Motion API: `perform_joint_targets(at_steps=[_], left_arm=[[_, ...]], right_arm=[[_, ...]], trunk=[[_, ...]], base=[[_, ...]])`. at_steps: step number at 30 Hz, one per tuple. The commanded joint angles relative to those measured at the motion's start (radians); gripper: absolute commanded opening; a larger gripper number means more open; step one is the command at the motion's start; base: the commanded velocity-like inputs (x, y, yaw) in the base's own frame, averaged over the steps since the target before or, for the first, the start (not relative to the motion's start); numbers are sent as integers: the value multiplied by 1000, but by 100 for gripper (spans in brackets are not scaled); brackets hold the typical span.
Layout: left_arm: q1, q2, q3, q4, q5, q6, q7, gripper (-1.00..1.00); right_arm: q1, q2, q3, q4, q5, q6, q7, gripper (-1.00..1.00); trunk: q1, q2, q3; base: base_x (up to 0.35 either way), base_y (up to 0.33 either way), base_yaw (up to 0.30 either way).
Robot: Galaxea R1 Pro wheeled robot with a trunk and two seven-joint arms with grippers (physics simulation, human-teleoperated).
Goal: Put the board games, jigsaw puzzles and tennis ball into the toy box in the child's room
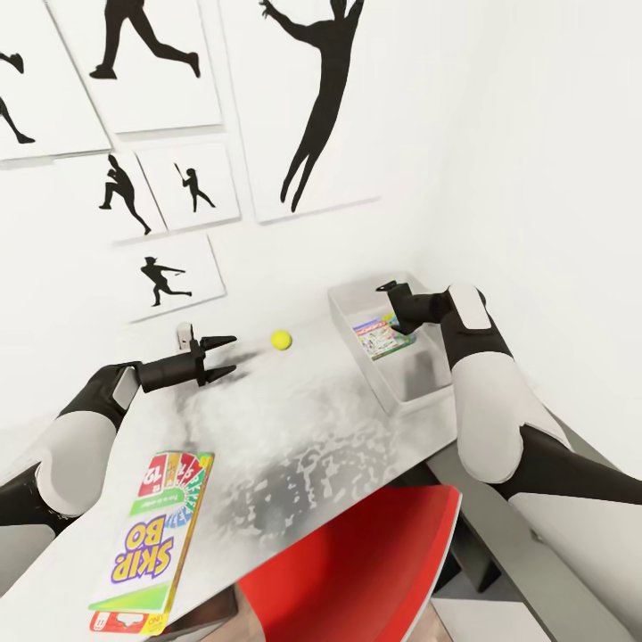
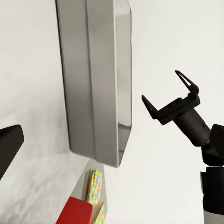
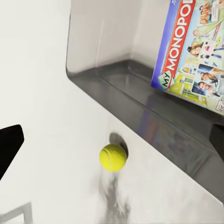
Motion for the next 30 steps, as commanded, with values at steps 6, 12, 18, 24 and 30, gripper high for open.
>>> perform_joint_targets(at_steps=[6,12,18,24,30], left_arm=[[-1,0,7,-1,-10,7,-7,100],[-1,0,7,-1,-9,7,-8,100],[-1,0,8,-1,-9,7,-8,100],[-1,0,7,-1,-10,7,-8,100],[-1,0,7,-1,-10,7,-8,100]], right_arm=[[-2,2,-5,-2,-10,1,-10,100],[-2,3,-5,-2,-10,1,-10,100],[-1,5,-4,-2,-10,1,-9,100],[-1,4,-3,-2,-10,1,-9,100],[-1,4,-3,-2,-10,1,-9,100]], trunk=[[1,-2,8],[1,-2,17],[1,-2,27],[1,-2,37],[1,-2,46]], base=[[0,0,0],[0,0,0],[0,0,0],[0,0,0],[0,0,0]])
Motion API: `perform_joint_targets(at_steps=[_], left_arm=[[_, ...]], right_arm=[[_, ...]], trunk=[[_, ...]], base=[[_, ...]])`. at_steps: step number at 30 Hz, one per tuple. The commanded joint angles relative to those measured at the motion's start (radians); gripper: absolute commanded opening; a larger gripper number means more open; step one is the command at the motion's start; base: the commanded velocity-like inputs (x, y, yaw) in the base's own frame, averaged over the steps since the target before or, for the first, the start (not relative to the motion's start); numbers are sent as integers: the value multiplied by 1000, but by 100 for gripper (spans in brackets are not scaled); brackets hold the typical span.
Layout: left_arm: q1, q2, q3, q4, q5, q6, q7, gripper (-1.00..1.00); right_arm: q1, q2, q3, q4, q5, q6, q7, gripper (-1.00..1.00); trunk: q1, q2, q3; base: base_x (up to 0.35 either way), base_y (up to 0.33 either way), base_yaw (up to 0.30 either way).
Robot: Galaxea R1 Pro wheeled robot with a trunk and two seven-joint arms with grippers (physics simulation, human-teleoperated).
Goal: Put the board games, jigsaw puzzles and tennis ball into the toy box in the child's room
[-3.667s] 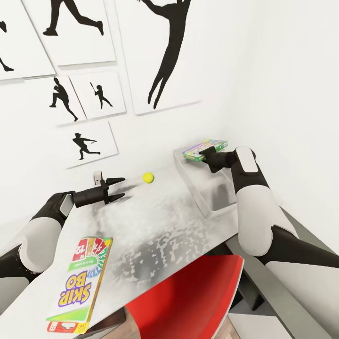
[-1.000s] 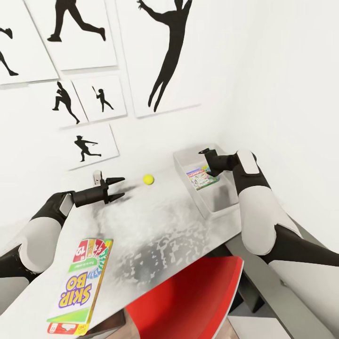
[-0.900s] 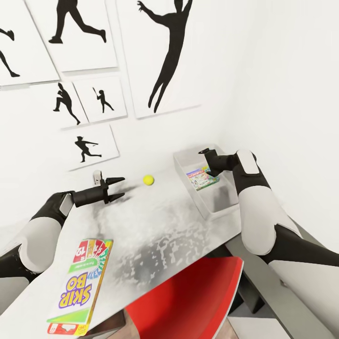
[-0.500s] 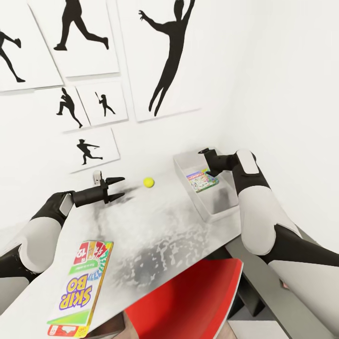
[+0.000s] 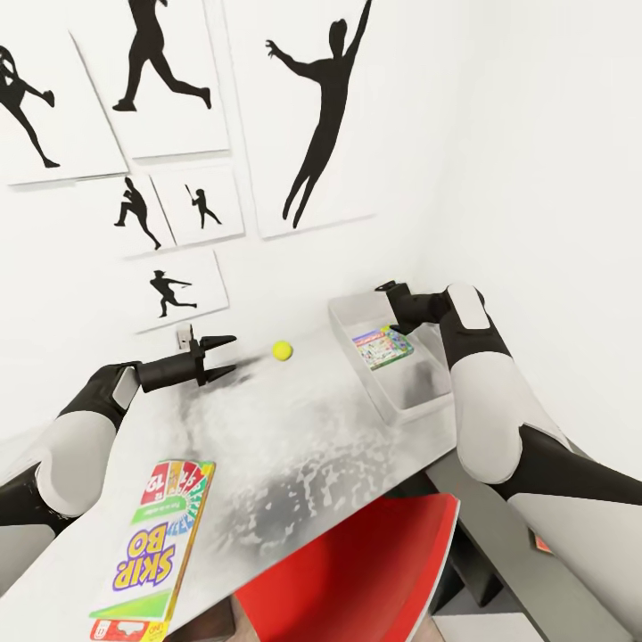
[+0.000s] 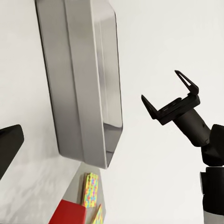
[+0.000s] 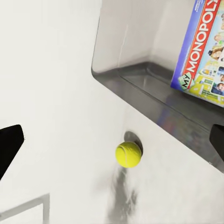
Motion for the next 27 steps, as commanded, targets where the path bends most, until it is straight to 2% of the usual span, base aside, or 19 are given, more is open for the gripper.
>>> perform_joint_targets(at_steps=[1,27], left_arm=[[-1,0,7,0,-10,7,-7,100],[-1,-2,6,0,-10,7,-7,100]], right_arm=[[-1,1,-5,-2,-10,1,-10,100],[-1,2,-3,-2,-11,1,-10,100]], trunk=[[1,-2,0],[1,-2,41]], base=[[0,0,0],[0,0,0]])
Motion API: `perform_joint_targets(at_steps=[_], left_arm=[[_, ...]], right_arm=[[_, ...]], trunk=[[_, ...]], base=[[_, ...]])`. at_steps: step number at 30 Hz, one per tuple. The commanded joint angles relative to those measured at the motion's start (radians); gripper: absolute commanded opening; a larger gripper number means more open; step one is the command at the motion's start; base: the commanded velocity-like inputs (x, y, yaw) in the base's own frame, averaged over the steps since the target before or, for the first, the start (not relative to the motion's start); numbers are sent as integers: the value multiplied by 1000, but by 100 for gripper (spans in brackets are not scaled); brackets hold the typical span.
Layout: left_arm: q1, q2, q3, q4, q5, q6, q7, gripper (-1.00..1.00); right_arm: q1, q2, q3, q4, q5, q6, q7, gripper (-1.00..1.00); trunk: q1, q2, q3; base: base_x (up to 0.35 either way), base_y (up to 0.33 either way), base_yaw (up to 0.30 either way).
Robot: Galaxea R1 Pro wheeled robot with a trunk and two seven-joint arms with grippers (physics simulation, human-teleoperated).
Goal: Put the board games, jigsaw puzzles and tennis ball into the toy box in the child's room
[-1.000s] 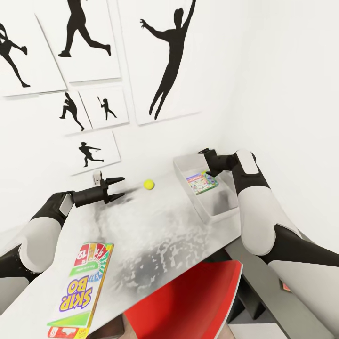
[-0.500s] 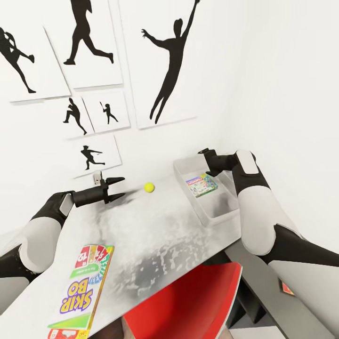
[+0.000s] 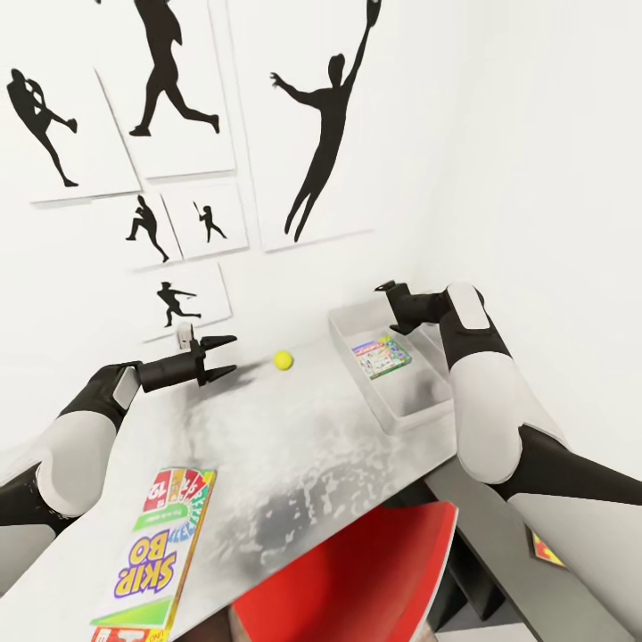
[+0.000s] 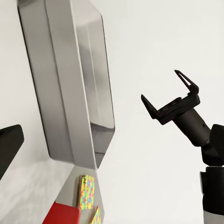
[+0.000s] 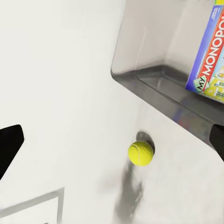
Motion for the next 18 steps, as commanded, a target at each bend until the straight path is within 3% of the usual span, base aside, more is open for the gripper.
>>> perform_joint_targets(at_steps=[1,18], left_arm=[[-1,0,7,0,-10,7,-7,100],[-1,-1,8,0,-10,7,-7,100]], right_arm=[[-1,1,-5,-2,-10,1,-10,100],[-1,-3,-4,-2,-9,1,-10,100]], trunk=[[1,-2,0],[1,-2,27]], base=[[0,0,0],[0,0,0]])
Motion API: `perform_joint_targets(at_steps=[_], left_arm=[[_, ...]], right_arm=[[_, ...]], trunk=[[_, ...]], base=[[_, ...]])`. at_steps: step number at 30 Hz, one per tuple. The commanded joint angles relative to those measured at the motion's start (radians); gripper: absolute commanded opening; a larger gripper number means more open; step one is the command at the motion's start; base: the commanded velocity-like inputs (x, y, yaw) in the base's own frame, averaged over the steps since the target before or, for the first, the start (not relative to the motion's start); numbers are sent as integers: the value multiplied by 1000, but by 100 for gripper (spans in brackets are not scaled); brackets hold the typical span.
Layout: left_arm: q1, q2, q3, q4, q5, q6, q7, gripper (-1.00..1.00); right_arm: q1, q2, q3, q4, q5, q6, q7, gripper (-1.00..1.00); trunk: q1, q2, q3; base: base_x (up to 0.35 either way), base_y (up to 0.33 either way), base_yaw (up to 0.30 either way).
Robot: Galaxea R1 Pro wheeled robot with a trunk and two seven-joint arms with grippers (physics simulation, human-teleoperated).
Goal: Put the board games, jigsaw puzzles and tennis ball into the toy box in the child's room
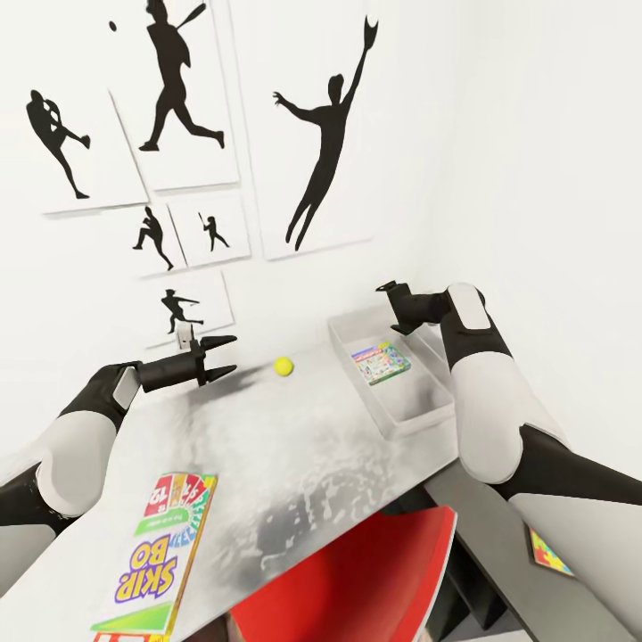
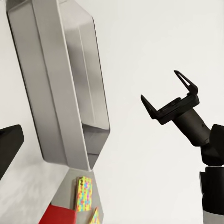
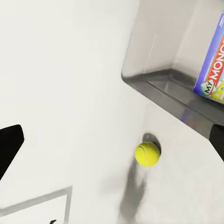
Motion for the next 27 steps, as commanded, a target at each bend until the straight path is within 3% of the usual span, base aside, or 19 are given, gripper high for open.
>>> perform_joint_targets(at_steps=[1,27], left_arm=[[-1,0,7,0,-10,7,-7,100],[-1,0,6,0,-9,7,-8,100]], right_arm=[[-1,1,-4,-2,-10,1,-10,100],[-1,-1,-2,-2,-11,-17,-9,100]], trunk=[[1,-2,0],[1,-2,41]], base=[[0,0,0],[0,0,0]])
